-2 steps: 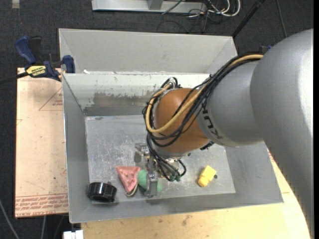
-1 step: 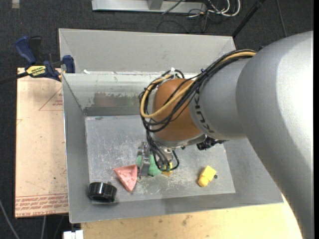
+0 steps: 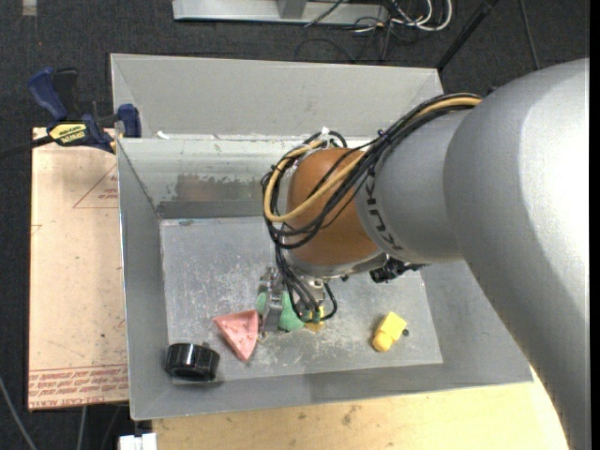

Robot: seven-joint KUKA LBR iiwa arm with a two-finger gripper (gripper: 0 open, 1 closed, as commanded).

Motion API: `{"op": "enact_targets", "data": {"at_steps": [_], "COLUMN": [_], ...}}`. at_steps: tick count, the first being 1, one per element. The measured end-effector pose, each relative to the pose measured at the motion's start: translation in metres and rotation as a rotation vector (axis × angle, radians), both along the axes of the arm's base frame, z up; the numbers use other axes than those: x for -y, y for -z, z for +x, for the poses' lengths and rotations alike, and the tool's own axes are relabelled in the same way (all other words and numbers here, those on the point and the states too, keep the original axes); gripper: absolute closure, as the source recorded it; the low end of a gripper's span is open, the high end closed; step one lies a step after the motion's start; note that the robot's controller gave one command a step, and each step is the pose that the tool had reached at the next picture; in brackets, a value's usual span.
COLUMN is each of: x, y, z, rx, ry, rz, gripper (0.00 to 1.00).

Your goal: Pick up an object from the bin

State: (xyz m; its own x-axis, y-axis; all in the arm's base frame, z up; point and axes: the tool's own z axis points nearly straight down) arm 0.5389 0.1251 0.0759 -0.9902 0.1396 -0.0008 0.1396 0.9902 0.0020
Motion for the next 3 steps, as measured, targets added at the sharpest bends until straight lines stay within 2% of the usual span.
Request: {"op": "enact_targets", "data": {"at_steps": [1,2,3], "x": [-0.020,-0.025,-0.045], "y": [-0.016,-0.027,-0.051], "z": [-0.008,0.012,0.011], "rx": [0.000,0.001,0.001], "ry": [-0.002,-0.025,-0.031], "rz": [-0.001,0.000,0.000], "gripper": [1.00,1.00,1.00]}}
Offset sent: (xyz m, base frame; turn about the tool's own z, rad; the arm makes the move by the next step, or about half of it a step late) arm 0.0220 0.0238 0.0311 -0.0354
